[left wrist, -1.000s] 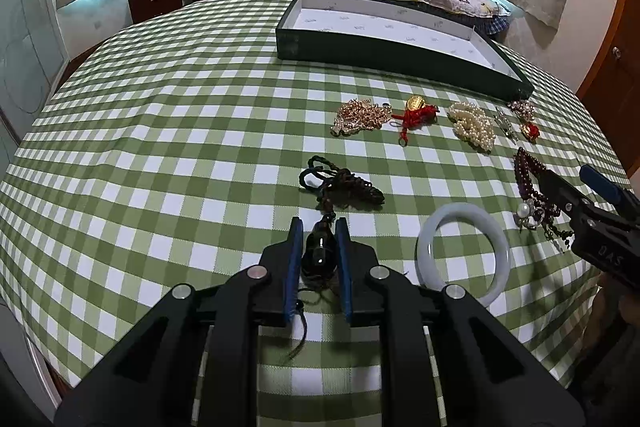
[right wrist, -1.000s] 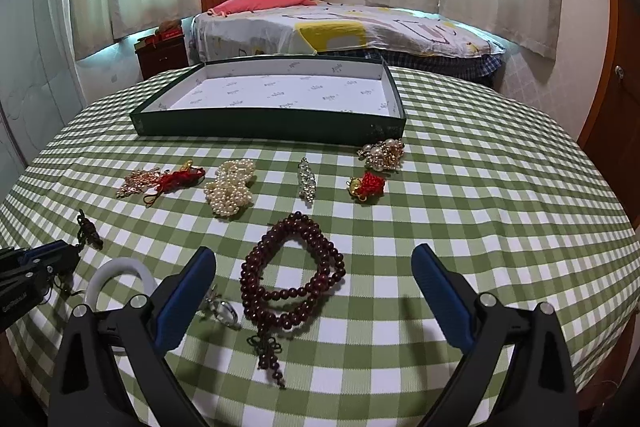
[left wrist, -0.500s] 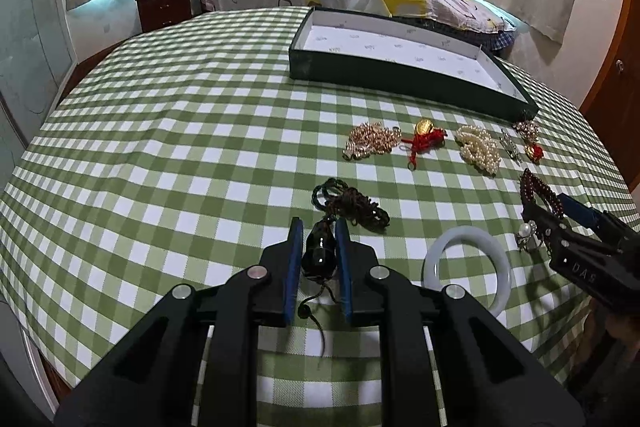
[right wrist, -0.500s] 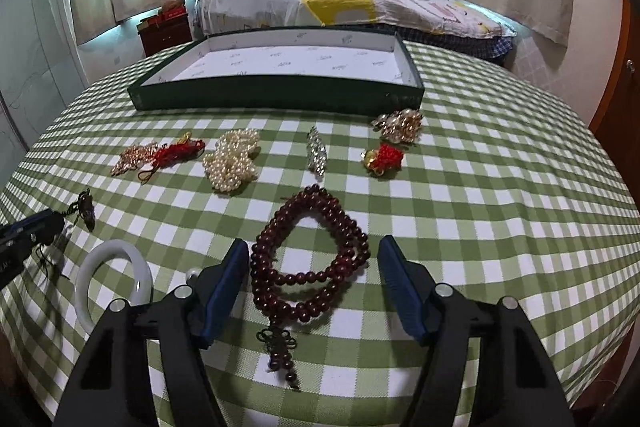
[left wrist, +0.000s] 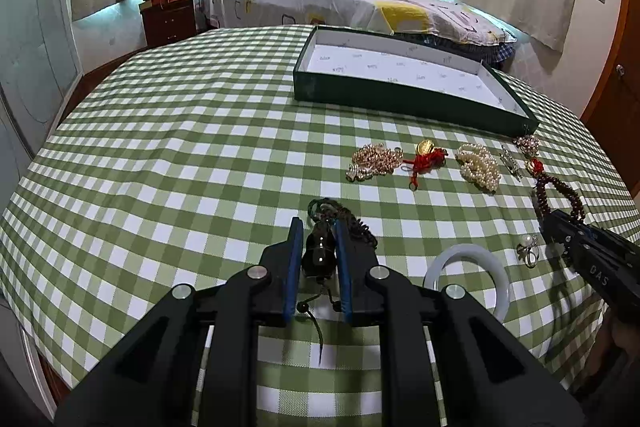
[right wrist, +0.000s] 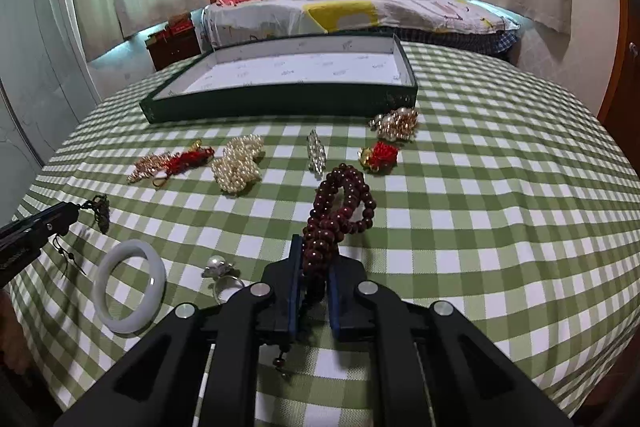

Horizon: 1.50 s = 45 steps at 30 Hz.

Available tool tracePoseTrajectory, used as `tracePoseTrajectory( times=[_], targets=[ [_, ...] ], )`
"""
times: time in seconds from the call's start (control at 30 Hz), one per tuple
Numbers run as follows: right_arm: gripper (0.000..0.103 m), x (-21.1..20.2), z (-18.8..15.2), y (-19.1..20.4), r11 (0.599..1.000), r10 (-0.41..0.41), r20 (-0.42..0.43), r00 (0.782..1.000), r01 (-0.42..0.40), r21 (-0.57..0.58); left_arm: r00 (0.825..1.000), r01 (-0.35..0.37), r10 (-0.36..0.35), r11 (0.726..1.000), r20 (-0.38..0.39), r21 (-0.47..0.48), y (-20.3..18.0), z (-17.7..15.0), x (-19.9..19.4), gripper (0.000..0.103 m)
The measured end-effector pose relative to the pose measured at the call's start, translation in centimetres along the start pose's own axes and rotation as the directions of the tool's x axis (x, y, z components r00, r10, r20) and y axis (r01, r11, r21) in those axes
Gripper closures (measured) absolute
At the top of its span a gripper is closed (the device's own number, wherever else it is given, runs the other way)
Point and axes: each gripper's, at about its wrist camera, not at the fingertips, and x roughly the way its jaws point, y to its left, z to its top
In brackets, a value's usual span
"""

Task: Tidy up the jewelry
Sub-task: 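Carry the black pendant and red bracelet into the green tray and release both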

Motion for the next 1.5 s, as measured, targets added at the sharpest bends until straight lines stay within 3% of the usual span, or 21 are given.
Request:
tracePoseTrajectory(
  times=[0.5,0.73,0.93,1.07,1.2,1.37,1.47,1.5],
  targets=[
    [0.091,-2.4,2.6,0.5,1.000,0.023,0.104,0.994,-0.021,-0.019,0.991,-0.001,-0.003,0.999,0.131,0.032,-1.0,3.9,-2.1,0.087],
    [0.091,-1.8,7.4,-0.5,1.000,0.019,0.166,0.986,-0.017,-0.011,0.982,0.044,-0.052,0.998,0.180,0.045,-2.3,9.3,-0.6,0.087],
    [0.091,2.4,12.5,-2.1,1.000,0.012,0.180,0.984,-0.013,0.004,0.971,0.066,-0.083,0.994,0.223,0.083,-4.2,14.8,3.5,0.087],
    [0.091,6.2,13.8,-2.8,1.000,-0.009,0.134,0.991,0.009,0.000,0.979,0.062,-0.081,0.992,0.186,0.106,-5.2,17.2,8.1,0.087],
    [0.091,9.8,14.0,-3.2,1.000,-0.016,0.055,0.998,0.016,-0.007,0.995,0.072,-0.078,0.993,0.065,0.093,-5.3,18.4,13.9,0.087],
    [0.091,12.1,13.8,-3.4,1.000,-0.021,-0.026,0.999,0.021,0.000,0.996,0.063,-0.059,0.995,-0.063,0.074,-4.8,18.2,18.4,0.087],
    [0.081,12.1,13.6,-3.5,1.000,-0.030,-0.035,0.999,0.030,-0.007,0.995,0.054,-0.048,0.996,-0.085,0.070,-4.3,17.6,19.1,0.086],
    [0.071,11.9,13.7,-3.4,1.000,-0.028,-0.028,0.999,0.027,-0.011,0.996,0.048,-0.042,0.997,-0.081,0.068,-4.3,17.5,19.4,0.083]
  ],
)
